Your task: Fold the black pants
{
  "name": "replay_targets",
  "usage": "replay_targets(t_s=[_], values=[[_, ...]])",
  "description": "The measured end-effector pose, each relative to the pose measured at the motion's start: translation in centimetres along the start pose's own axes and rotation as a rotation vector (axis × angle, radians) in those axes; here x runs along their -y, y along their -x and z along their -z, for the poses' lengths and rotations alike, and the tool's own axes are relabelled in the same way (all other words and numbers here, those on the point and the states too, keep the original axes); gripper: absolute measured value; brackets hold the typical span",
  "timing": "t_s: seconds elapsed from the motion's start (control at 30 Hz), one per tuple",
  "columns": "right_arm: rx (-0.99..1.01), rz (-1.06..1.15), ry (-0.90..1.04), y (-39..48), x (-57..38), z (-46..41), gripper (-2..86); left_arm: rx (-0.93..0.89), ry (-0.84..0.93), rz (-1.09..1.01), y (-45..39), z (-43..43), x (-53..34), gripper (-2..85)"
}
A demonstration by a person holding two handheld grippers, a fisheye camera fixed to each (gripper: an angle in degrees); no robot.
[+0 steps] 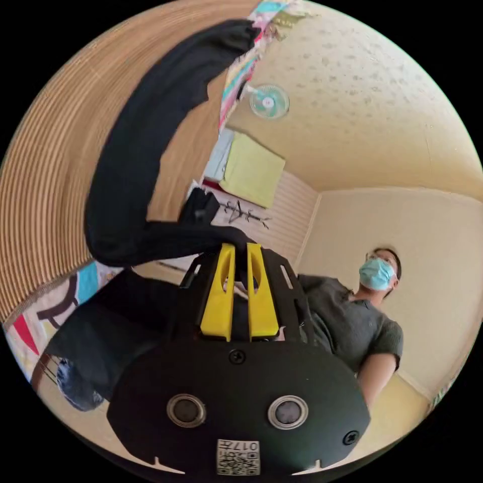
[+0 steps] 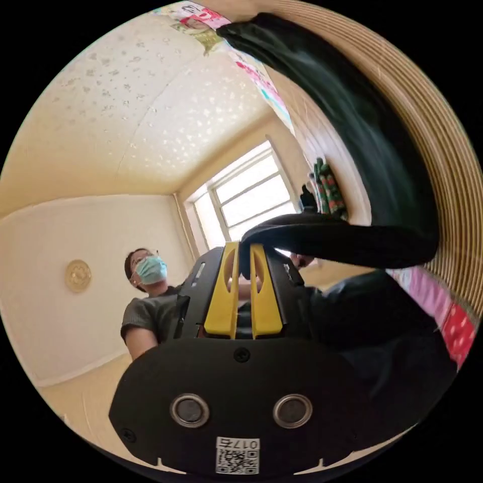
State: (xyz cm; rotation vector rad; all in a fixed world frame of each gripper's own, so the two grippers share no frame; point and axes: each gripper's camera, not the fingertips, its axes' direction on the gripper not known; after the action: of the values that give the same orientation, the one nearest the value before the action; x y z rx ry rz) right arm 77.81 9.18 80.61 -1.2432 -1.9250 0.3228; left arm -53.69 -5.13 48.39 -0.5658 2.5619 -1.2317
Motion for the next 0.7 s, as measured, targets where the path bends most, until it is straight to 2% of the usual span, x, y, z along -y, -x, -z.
replay_targets(t_s=[0.1,0.23,0.33,0.4,0.47,0.5,0.57,0.63,0.7], values=[[-0.024,0.070,-0.188,0.5,6.5,0.8,2.3,0.028,-0.192,-0.001,-0.6,-1.1,6.0,4.2],[-0.114,0.143,-0.389,1.9,15.0,1.9,4.2,0.120,-0.242,-0.019,-3.2,-4.3,13.3,5.0],[-0.312,0.080,-0.445,3.8,19.2,1.4,10.6,0.410,-0.244,-0.069,-7.3,-5.9,16.9,10.0],[-0.440,0.081,-0.428,5.5,20.6,0.7,17.4,0.638,-0.222,-0.126,-9.8,-7.0,17.5,12.9],[-0.619,0.078,-0.396,7.1,20.9,-0.2,18.3,0.736,-0.157,-0.154,-9.9,-8.1,17.2,13.3],[-0.672,0.075,-0.389,7.3,20.6,-0.4,18.2,0.775,-0.090,-0.153,-9.1,-8.9,16.8,13.5],[-0.907,0.031,-0.318,6.6,19.1,-1.4,17.9,0.840,0.009,-0.119,-6.9,-10.2,15.9,13.7],[-1.030,-0.040,-0.195,4.1,18.0,-2.3,17.7,0.923,0.083,-0.093,-4.5,-11.4,14.3,13.5],[-1.071,-0.117,-0.060,0.5,16.7,-3.2,17.4,0.907,0.211,-0.051,-0.8,-13.2,12.5,12.5]])
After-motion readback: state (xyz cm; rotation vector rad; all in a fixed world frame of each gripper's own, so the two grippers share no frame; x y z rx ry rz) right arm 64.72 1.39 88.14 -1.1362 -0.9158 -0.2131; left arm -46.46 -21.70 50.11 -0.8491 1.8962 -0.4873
